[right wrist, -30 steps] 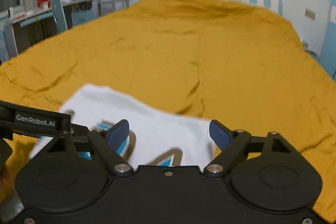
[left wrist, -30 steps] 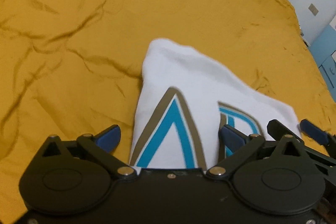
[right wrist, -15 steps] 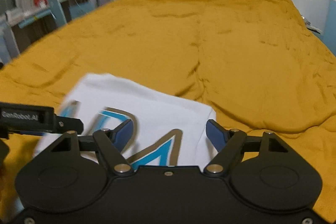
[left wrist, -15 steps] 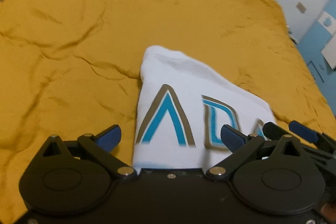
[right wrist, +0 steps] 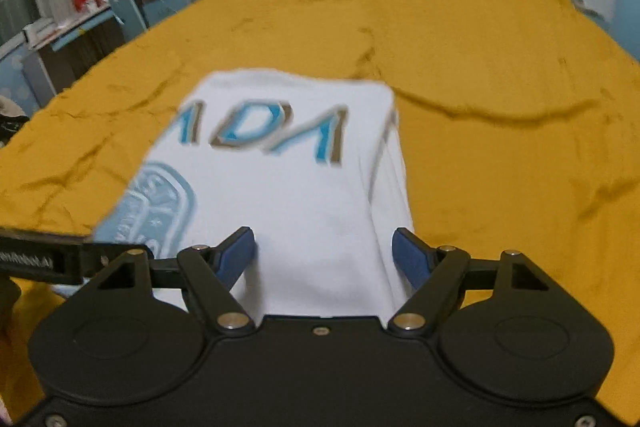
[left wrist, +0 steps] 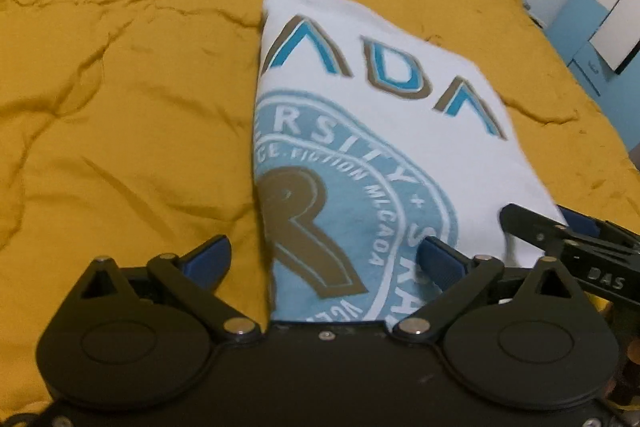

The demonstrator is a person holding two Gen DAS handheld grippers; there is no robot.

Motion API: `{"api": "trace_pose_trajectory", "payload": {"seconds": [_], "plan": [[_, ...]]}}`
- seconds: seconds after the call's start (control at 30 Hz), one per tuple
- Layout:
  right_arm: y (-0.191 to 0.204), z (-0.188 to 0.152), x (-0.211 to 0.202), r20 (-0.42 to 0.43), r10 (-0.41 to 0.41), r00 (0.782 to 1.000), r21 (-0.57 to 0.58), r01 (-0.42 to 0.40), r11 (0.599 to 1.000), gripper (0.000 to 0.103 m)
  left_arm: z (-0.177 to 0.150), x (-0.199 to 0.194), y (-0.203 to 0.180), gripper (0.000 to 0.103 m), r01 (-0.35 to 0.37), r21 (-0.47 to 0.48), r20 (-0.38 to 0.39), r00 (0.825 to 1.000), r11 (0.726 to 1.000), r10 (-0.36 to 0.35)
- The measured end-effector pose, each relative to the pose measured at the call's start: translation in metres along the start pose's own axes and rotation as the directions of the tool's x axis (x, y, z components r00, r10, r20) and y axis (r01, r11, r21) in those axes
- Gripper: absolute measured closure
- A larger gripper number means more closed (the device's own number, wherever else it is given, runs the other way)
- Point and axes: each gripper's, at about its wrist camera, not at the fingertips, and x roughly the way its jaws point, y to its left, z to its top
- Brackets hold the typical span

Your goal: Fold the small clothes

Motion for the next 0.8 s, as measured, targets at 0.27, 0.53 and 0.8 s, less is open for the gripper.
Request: {"api": "trace_pose_trajectory", "payload": {"seconds": [0.27, 0.53, 0.8], "plan": [[-0.001, -0.002, -0.025, 0.039, 0.007, 0.999, 0.035, -0.009, 0.999, 0.025, -0.008, -0.042, -0.006, 0.0, -0.012, 0.074, 0.067, 0.998, 0.997, 0.007], [0.006, -0.019, -0.05, 0.042, 0.017, 0.999, 0.025, -0.018, 1.0, 0.022, -0.042, -0.071, 0.01, 0.029, -0.033, 0.133, 0.065, 0.998, 0.991, 0.024], [0.012, -0.024, -0.047, 0.03, -0.002, 1.0, 0.02, 0.001, 1.0, 0.021, -0.044, -0.061, 0.004, 0.081, -0.035, 0.178, 0.092, 0.996, 0.983, 0.019]]}}
